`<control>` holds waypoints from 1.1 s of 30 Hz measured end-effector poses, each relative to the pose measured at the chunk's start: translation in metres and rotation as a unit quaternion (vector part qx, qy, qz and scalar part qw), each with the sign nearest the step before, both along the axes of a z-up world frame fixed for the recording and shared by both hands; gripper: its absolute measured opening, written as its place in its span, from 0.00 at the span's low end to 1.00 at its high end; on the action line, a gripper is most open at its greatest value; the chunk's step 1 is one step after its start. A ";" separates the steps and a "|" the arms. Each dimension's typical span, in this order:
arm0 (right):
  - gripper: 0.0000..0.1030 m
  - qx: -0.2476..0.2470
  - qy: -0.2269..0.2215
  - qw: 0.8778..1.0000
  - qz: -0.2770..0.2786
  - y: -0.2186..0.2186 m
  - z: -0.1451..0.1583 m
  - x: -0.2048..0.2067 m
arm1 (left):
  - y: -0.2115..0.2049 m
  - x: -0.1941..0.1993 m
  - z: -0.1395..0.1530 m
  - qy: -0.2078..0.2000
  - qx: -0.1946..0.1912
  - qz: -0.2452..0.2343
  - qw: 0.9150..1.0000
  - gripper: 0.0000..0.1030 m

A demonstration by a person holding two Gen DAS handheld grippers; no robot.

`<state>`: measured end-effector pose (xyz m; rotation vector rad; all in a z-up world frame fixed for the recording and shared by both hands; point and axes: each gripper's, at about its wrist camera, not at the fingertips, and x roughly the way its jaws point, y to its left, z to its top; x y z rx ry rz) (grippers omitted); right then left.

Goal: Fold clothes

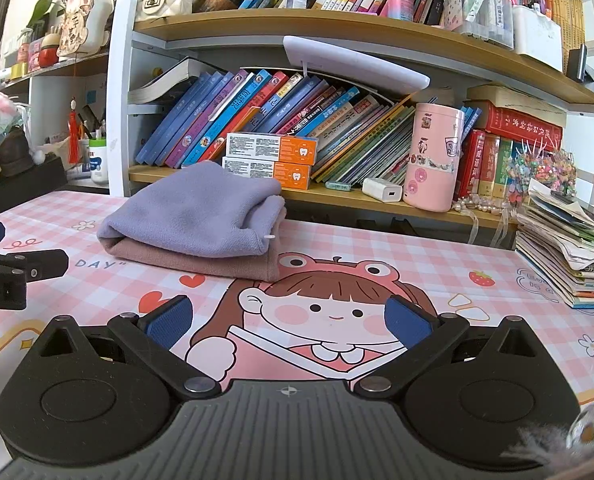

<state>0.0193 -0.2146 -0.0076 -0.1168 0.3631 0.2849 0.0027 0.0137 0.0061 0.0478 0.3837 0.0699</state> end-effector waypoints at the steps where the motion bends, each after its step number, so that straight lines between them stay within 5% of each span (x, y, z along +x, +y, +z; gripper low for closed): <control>1: 1.00 0.000 0.000 1.000 0.000 0.000 0.000 0.000 | 0.000 0.000 0.000 0.000 0.000 0.000 1.000 1.00; 33: 1.00 -0.003 0.002 1.000 0.001 0.001 0.000 0.001 | 0.001 0.001 0.000 0.005 -0.004 0.002 1.000 1.00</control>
